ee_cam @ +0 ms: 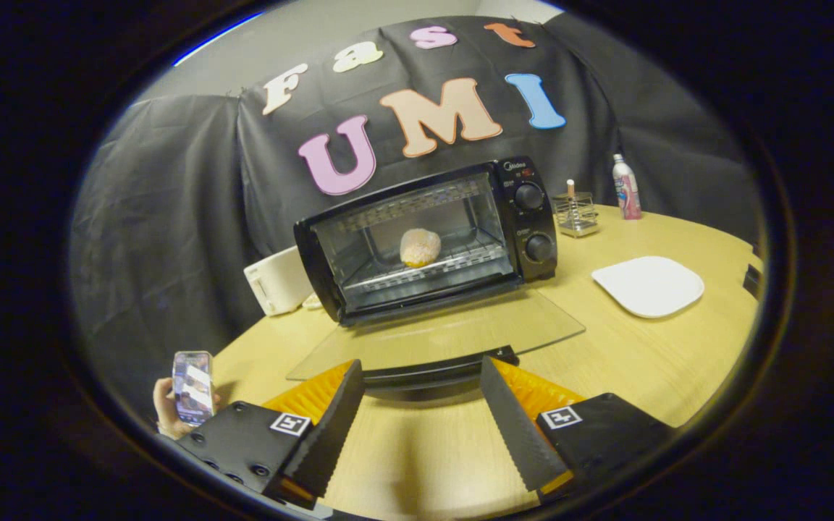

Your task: Open the toaster oven, put the food inside, and close the toaster oven door.

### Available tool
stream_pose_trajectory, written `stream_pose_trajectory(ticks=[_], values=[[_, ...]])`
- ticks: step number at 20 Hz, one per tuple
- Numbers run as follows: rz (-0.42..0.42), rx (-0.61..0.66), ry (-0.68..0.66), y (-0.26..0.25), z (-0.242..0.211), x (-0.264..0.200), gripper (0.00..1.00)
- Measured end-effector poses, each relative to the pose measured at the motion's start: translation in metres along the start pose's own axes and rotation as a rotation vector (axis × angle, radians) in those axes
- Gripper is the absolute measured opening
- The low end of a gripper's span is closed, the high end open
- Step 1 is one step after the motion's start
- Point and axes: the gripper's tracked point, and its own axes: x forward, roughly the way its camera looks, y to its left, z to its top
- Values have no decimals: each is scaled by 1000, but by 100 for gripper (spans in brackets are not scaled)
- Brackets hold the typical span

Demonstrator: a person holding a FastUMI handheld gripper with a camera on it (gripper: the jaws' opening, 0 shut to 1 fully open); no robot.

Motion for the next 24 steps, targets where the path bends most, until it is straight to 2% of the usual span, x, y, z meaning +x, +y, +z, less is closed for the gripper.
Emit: stream_pose_trajectory(ticks=[4,12,24], values=[[-66,-68,-2,-11,-8,6,98],[-72,-73,-7,-10,-4,6,98],[-49,-145,-156,9,62,3,97]])
